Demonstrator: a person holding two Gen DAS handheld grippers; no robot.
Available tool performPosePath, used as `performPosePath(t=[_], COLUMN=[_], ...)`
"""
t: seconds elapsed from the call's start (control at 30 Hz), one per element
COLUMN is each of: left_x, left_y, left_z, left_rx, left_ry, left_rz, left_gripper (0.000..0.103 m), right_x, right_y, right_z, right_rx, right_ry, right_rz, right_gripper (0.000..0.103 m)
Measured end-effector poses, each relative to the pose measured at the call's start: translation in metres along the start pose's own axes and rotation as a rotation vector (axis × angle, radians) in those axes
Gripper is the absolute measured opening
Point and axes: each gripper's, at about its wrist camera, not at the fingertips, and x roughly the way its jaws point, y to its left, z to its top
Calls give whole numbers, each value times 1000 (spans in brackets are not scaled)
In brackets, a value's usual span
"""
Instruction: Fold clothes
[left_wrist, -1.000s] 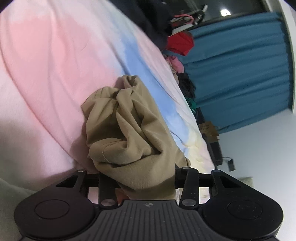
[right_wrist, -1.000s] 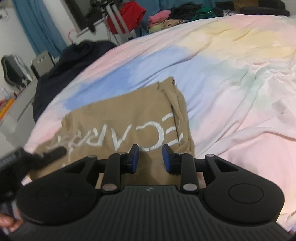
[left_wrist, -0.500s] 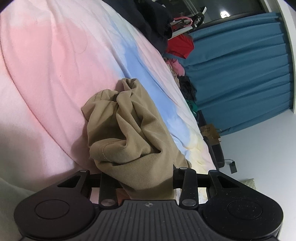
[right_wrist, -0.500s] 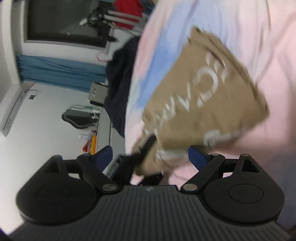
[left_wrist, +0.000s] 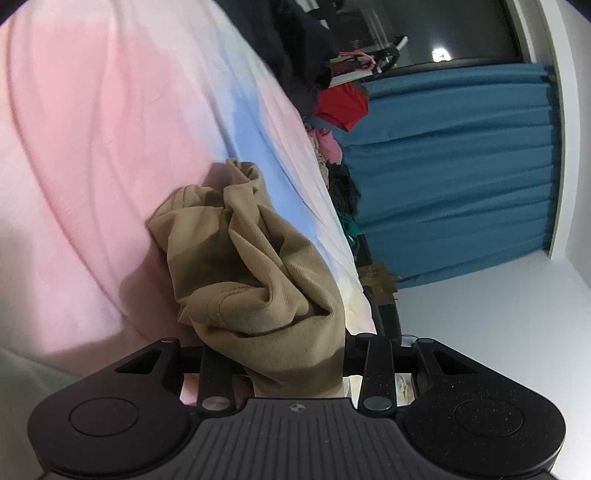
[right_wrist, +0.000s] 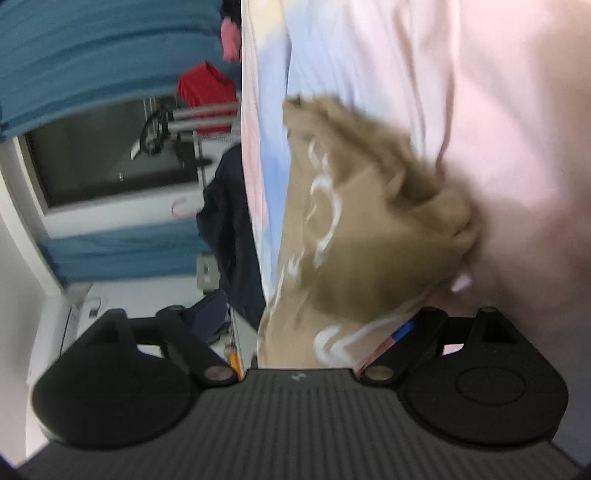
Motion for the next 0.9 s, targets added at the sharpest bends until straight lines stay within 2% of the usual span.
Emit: performPosePath(t=[0.17, 0.37, 0.43, 0.57, 0.6, 0.63, 0.67, 0.7, 0.73, 0.8, 0.9], left_x=[-4, -1, 1, 5, 5, 5, 5, 5, 5, 5, 5], left_y=[1, 6, 7, 9, 7, 6, 5, 4, 3, 1, -2], left_z=[-2, 0, 1, 2, 2, 2, 2, 3, 3, 3, 4], left_rx=[-11, -45, -52, -52, -60, -68, -76, -84, -92, -108, -132], left_ry=[1, -4, -3, 4, 7, 10, 13, 16, 18, 24, 32], left_rz=[-24, -56, -51, -24, -21, -18, -14, -11, -8, -1, 9], left_gripper=[39, 39, 39, 39, 39, 39, 39, 39, 39, 38, 36], right_x=[-12, -19, -16, -8, -6, -3, -3, -3, -4, -6, -18], right_y=[1, 23, 28, 18, 14, 10, 11, 13, 16, 22, 39], right_z=[4, 4, 5, 7, 7, 7, 6, 4, 3, -1, -8], right_rx=[25, -51, -73, -67, -57, -48, -82, -117, -142, -178, -233], right_ry=[-42, -47, -45, -44, -46, -49, -52, -55, -62, -81, -109], right_rz=[31, 107, 99, -12, -41, -70, -102, -135, -140, -139, -136], right_gripper=[85, 85, 85, 85, 80, 65, 56, 38, 32, 25, 22])
